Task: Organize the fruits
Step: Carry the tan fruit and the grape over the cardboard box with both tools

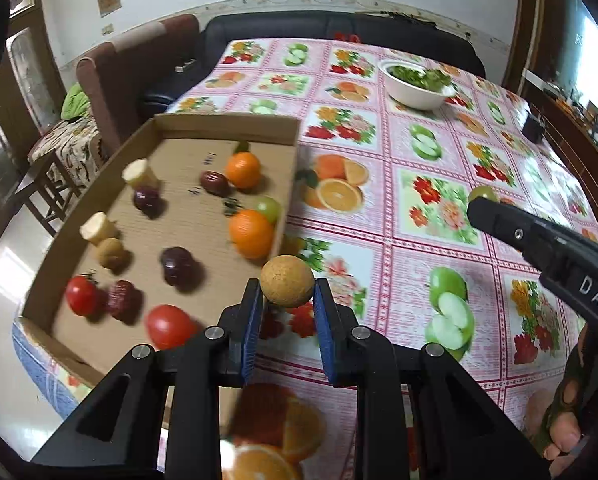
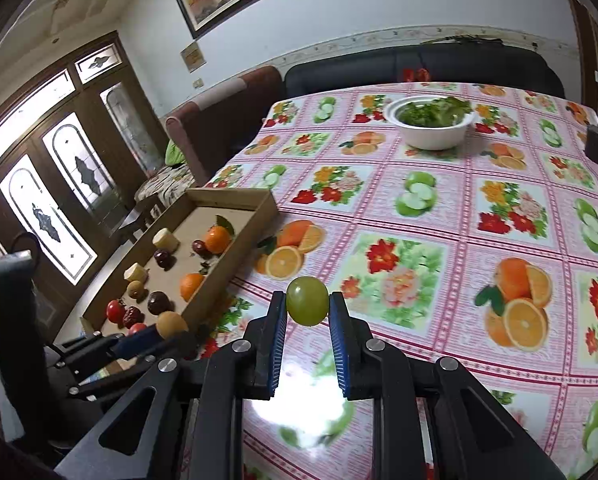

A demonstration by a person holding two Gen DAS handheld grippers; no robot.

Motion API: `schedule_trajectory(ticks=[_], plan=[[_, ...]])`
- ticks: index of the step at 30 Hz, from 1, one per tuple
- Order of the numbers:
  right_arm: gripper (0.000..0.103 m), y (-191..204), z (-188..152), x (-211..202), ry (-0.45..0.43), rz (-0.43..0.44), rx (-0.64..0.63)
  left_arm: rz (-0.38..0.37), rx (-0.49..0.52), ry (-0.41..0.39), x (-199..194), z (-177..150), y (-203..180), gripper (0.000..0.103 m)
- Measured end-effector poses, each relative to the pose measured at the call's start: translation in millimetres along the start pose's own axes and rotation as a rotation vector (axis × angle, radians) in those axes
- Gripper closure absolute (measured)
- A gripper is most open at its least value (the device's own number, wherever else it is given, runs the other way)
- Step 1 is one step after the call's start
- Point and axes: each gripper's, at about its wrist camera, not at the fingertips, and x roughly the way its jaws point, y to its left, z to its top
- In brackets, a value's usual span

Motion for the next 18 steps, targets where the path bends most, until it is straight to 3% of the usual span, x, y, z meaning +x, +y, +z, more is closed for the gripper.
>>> schedule_trajectory(ticks=[18], plan=[[0.082,39.9,13.0,19.5,0.019,0.044,-0.068,0.029,-0.059,-0.014,-5.5,2.5,36.6,0.080]])
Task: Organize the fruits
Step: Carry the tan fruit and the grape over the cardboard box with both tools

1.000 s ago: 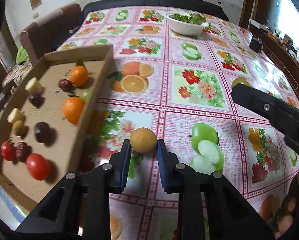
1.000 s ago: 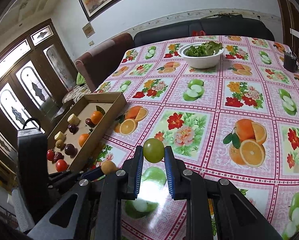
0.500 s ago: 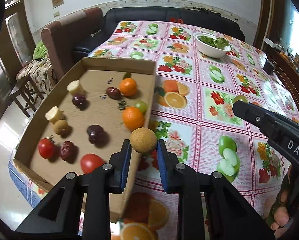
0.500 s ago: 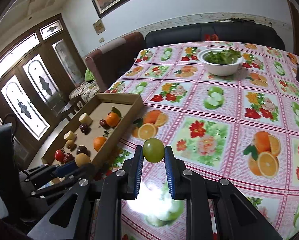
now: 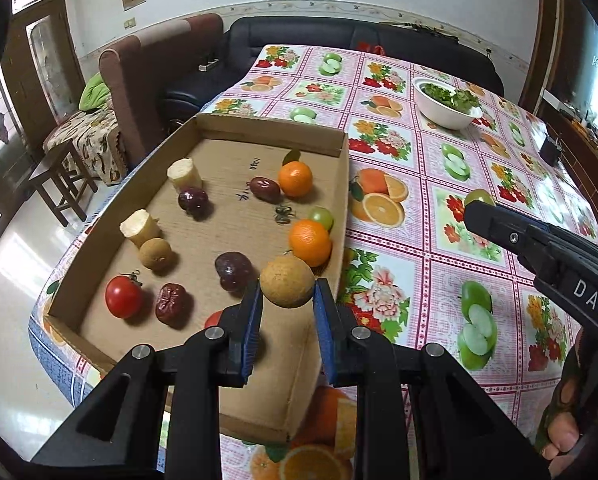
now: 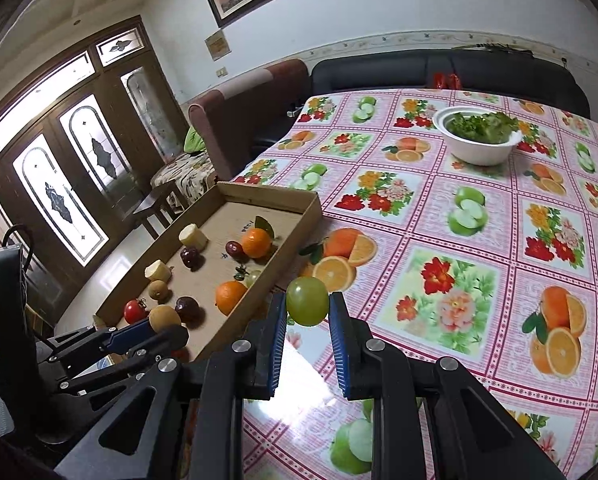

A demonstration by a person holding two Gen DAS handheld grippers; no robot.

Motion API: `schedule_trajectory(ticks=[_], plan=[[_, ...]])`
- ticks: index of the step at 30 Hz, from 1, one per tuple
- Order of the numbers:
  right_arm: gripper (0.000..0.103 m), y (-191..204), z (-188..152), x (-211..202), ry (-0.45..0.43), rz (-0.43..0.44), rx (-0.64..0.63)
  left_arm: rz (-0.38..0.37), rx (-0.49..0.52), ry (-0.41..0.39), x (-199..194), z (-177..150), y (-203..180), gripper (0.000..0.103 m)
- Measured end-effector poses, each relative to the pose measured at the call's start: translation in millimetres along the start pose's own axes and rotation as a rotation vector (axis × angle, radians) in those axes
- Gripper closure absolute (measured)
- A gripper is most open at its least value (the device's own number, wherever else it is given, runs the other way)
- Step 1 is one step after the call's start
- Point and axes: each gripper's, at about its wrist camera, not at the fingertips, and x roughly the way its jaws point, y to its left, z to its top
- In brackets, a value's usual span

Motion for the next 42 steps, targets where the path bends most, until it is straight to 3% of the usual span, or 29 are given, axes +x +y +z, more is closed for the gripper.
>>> schedule_trajectory(ticks=[23,34,42], plan=[[0.082,45.4,47.6,68.0,0.053,0.077,-0.099,0.002,-0.160,0.019,17.5,29.2,74.1,0.080],[0.082,47.2,76.5,121.6,0.101,0.082,-0.088,-0.034,-0.127,0.063,46.9,49.6,57.5,0.080],[0.082,42.7,92.5,166.2,0.156,0.068,-0.079,-0.006,-0.117,0.105,72.0,61.8,50.4,0.080]])
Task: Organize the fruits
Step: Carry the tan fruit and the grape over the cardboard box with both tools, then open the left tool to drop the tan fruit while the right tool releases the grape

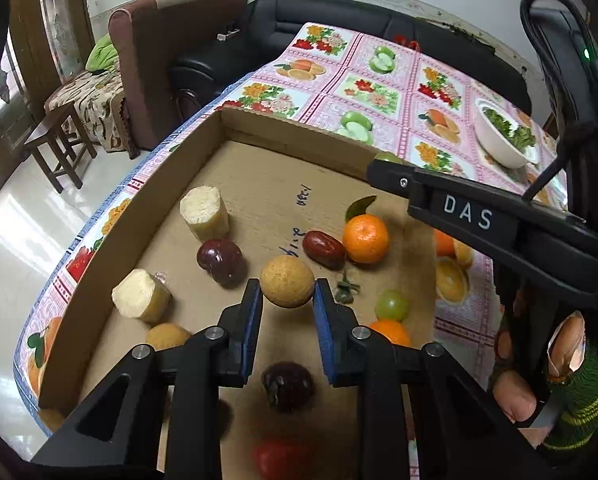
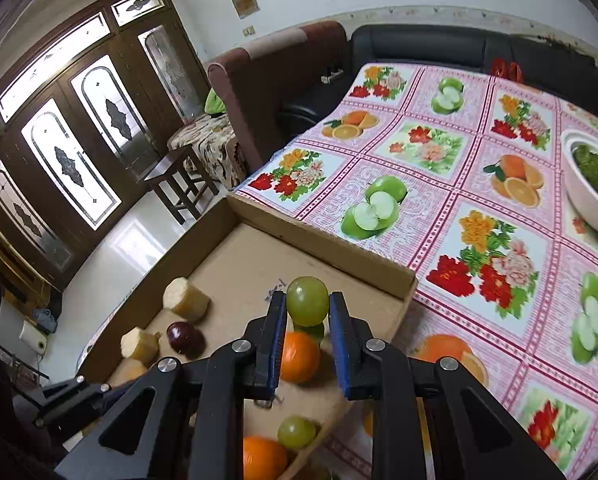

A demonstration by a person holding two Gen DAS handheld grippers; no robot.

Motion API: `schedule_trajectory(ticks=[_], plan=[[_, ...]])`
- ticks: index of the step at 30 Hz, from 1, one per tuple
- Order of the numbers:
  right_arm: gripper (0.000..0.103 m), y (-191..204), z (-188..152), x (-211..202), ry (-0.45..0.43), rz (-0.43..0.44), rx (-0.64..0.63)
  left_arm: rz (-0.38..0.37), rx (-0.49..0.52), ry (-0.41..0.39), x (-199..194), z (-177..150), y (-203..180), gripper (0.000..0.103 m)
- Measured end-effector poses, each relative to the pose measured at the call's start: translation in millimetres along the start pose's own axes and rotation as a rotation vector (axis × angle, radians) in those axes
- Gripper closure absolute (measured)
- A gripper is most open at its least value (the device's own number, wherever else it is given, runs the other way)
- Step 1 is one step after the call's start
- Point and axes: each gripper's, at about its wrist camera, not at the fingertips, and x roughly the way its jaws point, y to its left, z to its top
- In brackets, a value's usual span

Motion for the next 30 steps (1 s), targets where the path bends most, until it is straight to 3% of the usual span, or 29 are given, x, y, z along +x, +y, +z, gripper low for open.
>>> schedule_trajectory(ticks=[15,23,30], plan=[[0.080,-1.6,2.3,44.9,0.089,-0.020,0.000,0.015,-0.029,0.118,27.5,2.6,2.4,0.080],[0.072,0.2,0.9,43.7,0.088,-0.023,-0.011,0.043,-0.019,0.127,28.5,3.3,0.4,0.079],[0.063,0.4,-1.4,27.2,0.065,-0.005,-0.010,0.059,-0.032,0.071,5.9,-2.7,4.3,0.075]])
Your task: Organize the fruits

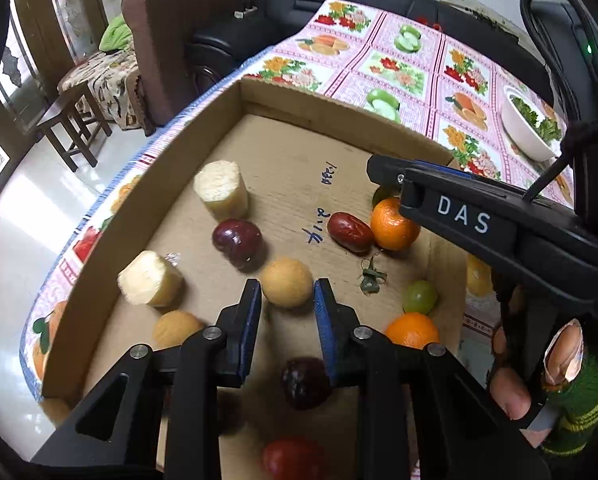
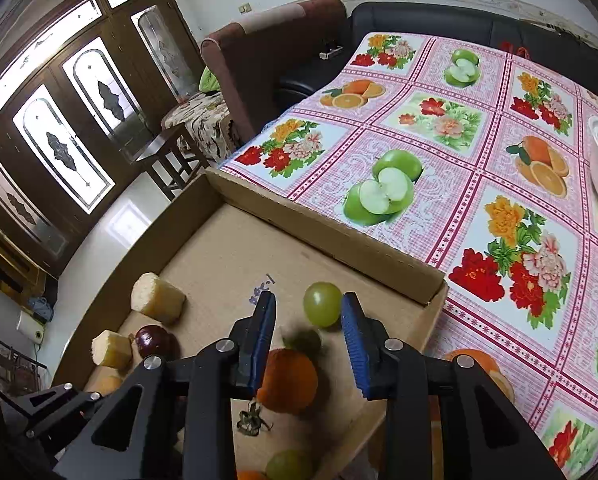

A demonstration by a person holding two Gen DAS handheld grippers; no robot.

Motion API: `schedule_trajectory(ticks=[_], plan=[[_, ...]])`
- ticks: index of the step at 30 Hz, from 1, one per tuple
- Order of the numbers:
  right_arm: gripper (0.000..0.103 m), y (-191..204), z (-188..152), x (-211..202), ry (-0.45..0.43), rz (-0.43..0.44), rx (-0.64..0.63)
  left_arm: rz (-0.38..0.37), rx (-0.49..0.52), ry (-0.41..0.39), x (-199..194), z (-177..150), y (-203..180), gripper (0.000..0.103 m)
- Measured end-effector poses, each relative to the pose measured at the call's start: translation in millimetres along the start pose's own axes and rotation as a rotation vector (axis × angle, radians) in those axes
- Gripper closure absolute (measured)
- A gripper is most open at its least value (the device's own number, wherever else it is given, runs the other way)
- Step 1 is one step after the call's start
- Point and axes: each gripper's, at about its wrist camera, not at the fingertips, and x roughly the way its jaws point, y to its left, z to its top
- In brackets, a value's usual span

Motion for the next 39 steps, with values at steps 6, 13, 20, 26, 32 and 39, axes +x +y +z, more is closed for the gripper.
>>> schedule_trajectory(ticks=[6,13,20,26,32,39], plan=[[0.055,6.6,-11.5,-23.1,-0.016,0.024,-0.022,0.017,-0.001,-0.054,-25.3,-15.7,4.3,0.061],[0.050,16.0,-33.3,-55.7,-0.037,0.045,-0.058,0.011,-0.001,-0.091,-50.8,-40.1,8.7,0.061],[0.046,29.2,-63.9,-97.5,-0.064,0.079,-0.142,0.052,0.006,-0.154,-78.3,-71.8,15.6,0.058],[0.036,40.4,-92.7,-126.7,-0.071,0.105,-0.270,0.070,-0.010,-0.181,-93.0,-93.3,25.4,0.058],[0.031,46.7,-119.2,-144.4,-0.061,0.106,-0.396,0.095,-0.036,-0.183,-102.3,-109.4,34.4,0.050],[0.026,55.9,-142.1,-159.4,-0.062,0.144,-0.510,0.117,-0.039,-0.201,-116.5,-125.4,43.5,0.047]])
